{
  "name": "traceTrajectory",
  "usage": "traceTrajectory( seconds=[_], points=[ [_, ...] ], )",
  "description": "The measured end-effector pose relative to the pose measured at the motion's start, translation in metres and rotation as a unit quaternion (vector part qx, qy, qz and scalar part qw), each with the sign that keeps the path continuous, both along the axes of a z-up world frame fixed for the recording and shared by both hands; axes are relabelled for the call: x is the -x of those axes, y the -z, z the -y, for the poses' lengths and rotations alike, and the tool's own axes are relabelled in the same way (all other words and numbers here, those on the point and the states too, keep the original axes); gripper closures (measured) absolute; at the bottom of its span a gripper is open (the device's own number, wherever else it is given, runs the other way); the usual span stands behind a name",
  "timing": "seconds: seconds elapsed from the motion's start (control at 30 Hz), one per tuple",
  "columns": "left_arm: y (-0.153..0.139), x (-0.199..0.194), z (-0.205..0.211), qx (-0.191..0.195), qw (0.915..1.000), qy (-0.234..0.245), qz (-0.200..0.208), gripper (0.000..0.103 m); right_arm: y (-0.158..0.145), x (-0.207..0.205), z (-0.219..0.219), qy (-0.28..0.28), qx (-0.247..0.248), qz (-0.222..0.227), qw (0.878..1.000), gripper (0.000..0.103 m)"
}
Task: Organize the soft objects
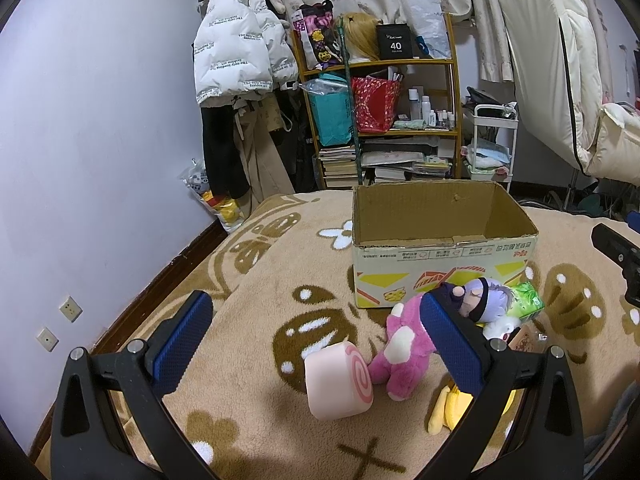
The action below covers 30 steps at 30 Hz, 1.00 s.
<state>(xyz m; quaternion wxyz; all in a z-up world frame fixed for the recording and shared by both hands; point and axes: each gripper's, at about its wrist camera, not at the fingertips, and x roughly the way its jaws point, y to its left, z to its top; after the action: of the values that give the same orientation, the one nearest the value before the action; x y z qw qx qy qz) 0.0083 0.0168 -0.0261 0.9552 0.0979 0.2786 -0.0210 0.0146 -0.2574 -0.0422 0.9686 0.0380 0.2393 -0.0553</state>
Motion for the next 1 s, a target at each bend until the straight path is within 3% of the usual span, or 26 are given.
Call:
traceTrajectory(
  seconds=[0.77, 1.0],
  points=[
    [-0.007, 0.004, 0.011, -0.016, 0.9999, 0.002, -0.001, 0.001, -0.003, -0.001, -0.003, 0.003, -0.001, -0.002, 1.000, 0.000],
    [-0.008, -0.006, 0.011, -0.007, 0.9995, 0.001, -0.030, 0.001, 0.002, -0.010, -0.002, -0.005, -0.005, -0.024, 1.000, 0.000]
  ],
)
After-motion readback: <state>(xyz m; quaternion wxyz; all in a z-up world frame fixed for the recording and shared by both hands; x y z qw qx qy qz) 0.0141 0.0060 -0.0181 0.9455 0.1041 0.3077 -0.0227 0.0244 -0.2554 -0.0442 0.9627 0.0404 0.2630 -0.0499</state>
